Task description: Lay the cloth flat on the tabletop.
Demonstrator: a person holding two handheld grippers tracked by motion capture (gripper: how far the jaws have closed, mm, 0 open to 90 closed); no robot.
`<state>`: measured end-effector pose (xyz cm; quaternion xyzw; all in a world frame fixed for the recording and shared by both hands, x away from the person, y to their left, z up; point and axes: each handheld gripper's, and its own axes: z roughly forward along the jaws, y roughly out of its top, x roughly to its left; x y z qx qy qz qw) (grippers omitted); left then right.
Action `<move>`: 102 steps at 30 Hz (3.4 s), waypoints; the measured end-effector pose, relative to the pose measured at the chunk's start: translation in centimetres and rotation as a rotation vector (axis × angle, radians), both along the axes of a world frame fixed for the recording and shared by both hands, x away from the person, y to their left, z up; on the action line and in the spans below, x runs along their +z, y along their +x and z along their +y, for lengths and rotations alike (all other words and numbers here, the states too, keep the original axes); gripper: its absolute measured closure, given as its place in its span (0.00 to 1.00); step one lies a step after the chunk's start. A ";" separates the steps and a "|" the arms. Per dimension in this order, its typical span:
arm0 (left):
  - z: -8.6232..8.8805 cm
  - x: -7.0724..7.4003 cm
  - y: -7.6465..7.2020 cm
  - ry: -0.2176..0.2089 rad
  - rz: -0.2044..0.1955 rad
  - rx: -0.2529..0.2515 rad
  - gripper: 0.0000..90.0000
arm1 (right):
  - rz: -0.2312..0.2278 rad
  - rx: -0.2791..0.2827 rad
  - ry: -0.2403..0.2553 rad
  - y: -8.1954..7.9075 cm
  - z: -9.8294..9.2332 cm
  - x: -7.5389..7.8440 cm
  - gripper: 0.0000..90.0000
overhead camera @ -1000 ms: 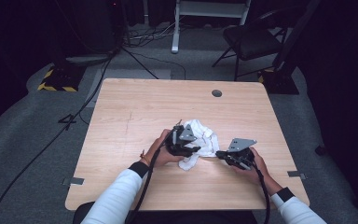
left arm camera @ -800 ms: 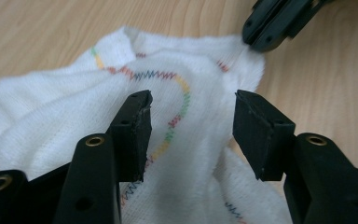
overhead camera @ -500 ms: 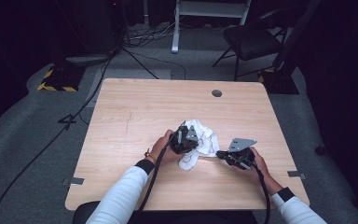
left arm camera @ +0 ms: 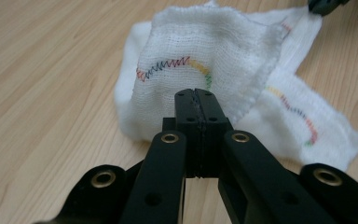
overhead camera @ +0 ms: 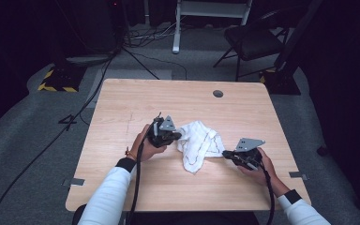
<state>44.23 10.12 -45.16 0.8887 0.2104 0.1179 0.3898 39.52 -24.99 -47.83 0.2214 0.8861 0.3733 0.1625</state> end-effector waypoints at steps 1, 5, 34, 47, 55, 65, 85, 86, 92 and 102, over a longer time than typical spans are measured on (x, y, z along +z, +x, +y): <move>0.4 -0.1 -0.2 0.000 0.008 0.008 0.99 | 0.001 0.001 0.002 -0.1 -0.2 0.1 0.97; 2.4 -0.6 -0.8 -0.005 0.038 0.024 1.00 | 0.007 -0.001 0.005 -0.6 -0.8 0.3 0.97; 2.3 -0.8 -4.6 0.039 0.016 0.091 0.27 | 0.002 -0.032 0.003 -2.0 -2.4 0.0 0.73; -6.9 -2.5 -7.7 0.071 0.059 -0.236 0.21 | 0.018 -0.089 -0.024 -1.0 -1.8 -0.9 0.60; -8.9 -4.4 -7.4 0.111 0.083 -0.273 0.23 | 0.049 -0.107 -0.020 -0.6 -1.7 -1.4 0.56; -7.7 -3.9 -6.3 0.108 0.038 -0.228 0.86 | 0.138 -0.063 0.036 -0.3 -2.0 -1.5 0.81; -0.2 2.1 -4.4 -0.085 -0.085 -0.062 0.94 | 0.018 -0.097 -0.046 -0.6 -3.8 0.8 0.97; 0.3 2.3 -4.2 -0.101 -0.088 -0.044 0.95 | 0.017 -0.105 -0.042 -0.5 -4.0 1.0 0.97; 3.8 2.3 -2.9 -0.112 -0.080 0.067 0.95 | 0.026 -0.170 -0.053 0.0 -5.2 1.1 0.97; 7.5 -0.2 -1.3 -0.099 0.024 0.150 0.95 | 0.014 -0.174 -0.015 0.3 -4.6 0.8 0.81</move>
